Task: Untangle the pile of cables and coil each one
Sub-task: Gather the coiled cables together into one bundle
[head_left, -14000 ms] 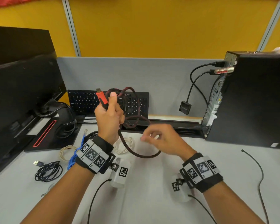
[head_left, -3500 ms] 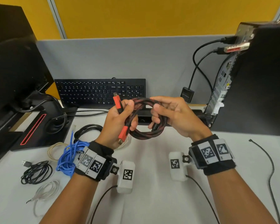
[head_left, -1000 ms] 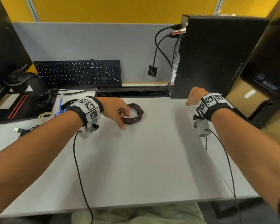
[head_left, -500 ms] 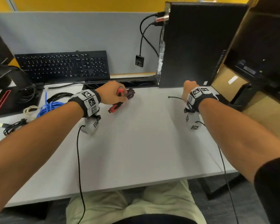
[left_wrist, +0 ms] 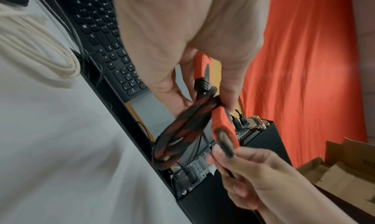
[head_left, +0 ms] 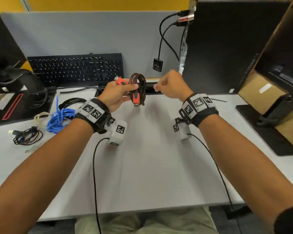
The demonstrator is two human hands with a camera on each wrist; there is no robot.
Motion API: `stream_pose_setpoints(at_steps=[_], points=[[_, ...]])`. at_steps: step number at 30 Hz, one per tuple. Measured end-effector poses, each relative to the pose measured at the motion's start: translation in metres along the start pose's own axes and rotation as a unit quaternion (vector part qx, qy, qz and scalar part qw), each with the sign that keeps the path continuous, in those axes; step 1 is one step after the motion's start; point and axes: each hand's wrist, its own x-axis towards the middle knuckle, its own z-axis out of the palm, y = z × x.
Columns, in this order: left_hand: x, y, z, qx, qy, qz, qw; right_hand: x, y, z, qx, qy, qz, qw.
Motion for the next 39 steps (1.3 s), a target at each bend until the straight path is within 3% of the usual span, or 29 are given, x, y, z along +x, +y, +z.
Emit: stream_pose_setpoints(at_steps=[5,12,16,20,23,29,33,37,39], points=[[-0.01,-0.006,-0.013,0.101,-0.019,-0.019,0.995,0.014,-0.027,0.033,0.022,-0.095,-0.092,0.991],[-0.004,-0.001,-0.039,0.187,0.098,-0.002,0.977,0.034,-0.025,0.056,0.06,-0.191,-0.101,0.975],[0.009,0.006,-0.053,0.28,0.141,-0.009,0.95,0.048,-0.021,0.049,0.05,-0.17,-0.1,0.979],[0.019,0.006,-0.063,0.284,0.176,-0.022,0.942,0.058,-0.015,0.04,0.034,-0.147,-0.094,0.984],[0.024,0.008,-0.064,0.286,0.186,-0.014,0.94,0.063,-0.012,0.04,0.12,-0.111,-0.08,0.983],[0.024,0.01,-0.073,0.223,0.158,-0.026,0.962,0.069,-0.002,0.048,0.253,-0.118,-0.049,0.959],[0.021,0.009,-0.08,0.202,0.145,-0.019,0.969,0.068,0.004,0.051,0.362,-0.154,-0.081,0.916],[0.023,0.008,-0.078,0.243,0.169,0.01,0.955,0.066,0.006,0.048,0.44,-0.211,-0.126,0.864],[0.025,0.008,-0.077,0.267,0.195,0.034,0.943,0.064,0.007,0.045,0.445,-0.23,-0.137,0.854]])
